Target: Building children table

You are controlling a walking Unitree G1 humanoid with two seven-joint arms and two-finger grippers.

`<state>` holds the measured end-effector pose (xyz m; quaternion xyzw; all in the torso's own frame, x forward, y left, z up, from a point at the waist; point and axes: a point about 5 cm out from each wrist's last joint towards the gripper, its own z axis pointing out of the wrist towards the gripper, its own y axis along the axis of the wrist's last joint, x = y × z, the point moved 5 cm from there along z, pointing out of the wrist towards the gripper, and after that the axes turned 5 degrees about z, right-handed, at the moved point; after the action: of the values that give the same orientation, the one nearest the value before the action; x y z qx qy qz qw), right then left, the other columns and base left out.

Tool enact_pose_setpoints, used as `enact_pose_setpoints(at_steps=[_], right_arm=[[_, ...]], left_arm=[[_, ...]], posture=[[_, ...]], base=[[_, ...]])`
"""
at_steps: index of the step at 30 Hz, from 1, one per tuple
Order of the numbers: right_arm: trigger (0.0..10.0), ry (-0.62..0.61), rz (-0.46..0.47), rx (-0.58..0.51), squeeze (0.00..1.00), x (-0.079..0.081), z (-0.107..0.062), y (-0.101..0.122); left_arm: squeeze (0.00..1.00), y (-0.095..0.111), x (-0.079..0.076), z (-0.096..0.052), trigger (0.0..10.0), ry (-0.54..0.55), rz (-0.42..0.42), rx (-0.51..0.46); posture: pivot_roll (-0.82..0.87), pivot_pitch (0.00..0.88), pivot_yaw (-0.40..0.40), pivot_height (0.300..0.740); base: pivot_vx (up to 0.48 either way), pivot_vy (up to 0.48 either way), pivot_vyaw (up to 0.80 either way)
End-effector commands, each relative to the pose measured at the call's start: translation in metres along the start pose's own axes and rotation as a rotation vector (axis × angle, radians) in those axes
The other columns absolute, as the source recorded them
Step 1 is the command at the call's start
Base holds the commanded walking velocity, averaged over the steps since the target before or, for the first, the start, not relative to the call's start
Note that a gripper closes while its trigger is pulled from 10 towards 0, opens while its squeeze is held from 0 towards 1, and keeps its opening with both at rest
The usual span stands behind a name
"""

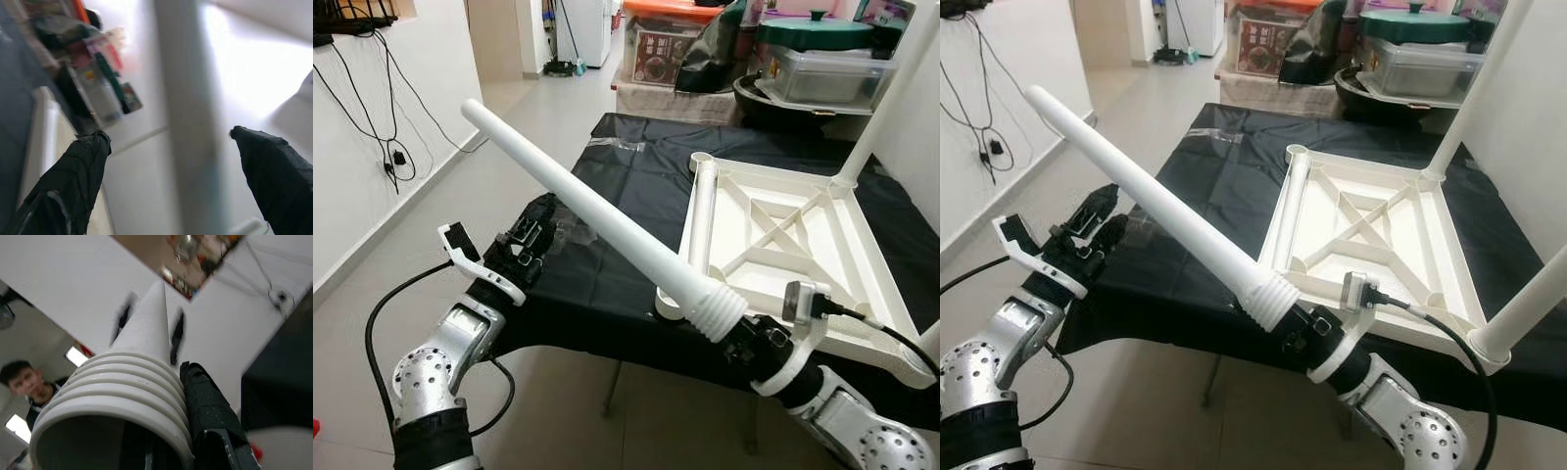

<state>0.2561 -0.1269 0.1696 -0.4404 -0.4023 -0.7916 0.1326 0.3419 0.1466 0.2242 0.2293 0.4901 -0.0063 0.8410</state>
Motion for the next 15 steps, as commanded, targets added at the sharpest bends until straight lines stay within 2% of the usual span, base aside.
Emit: enact_pose_setpoints(at_steps=[1, 9, 10, 15], right_arm=[[0.0, 0.023, -0.004, 0.024, 0.0, 0.005, -0.001, -0.003], [0.0, 0.024, 0.003, 0.031, 0.0, 0.005, -0.005, -0.004], [0.0, 0.053, 0.016, 0.045, 0.0, 0.01, -0.008, -0.007], [0.0, 0.057, 0.037, 0.048, 0.0, 0.008, -0.013, -0.01]], left_arm=[[0.0, 0.001, -0.01, 0.002, 10.0, -0.055, -0.017, 0.018], [0.0, 0.004, -0.009, 0.002, 10.0, -0.049, -0.029, 0.005], [0.0, 0.012, -0.004, 0.002, 10.0, -0.031, -0.037, -0.02], [0.0, 0.025, 0.001, 0.001, 10.0, -0.017, -0.061, -0.064]], posture=[[0.18, 0.0, -0.067, 0.74], [0.18, 0.0, -0.069, 0.74], [0.18, 0.0, -0.069, 0.74], [0.18, 0.0, -0.071, 0.74]], base=[[0.0, 0.0, 0.0], [0.0, 0.0, 0.0], [0.0, 0.0, 0.0], [0.0, 0.0, 0.0]])
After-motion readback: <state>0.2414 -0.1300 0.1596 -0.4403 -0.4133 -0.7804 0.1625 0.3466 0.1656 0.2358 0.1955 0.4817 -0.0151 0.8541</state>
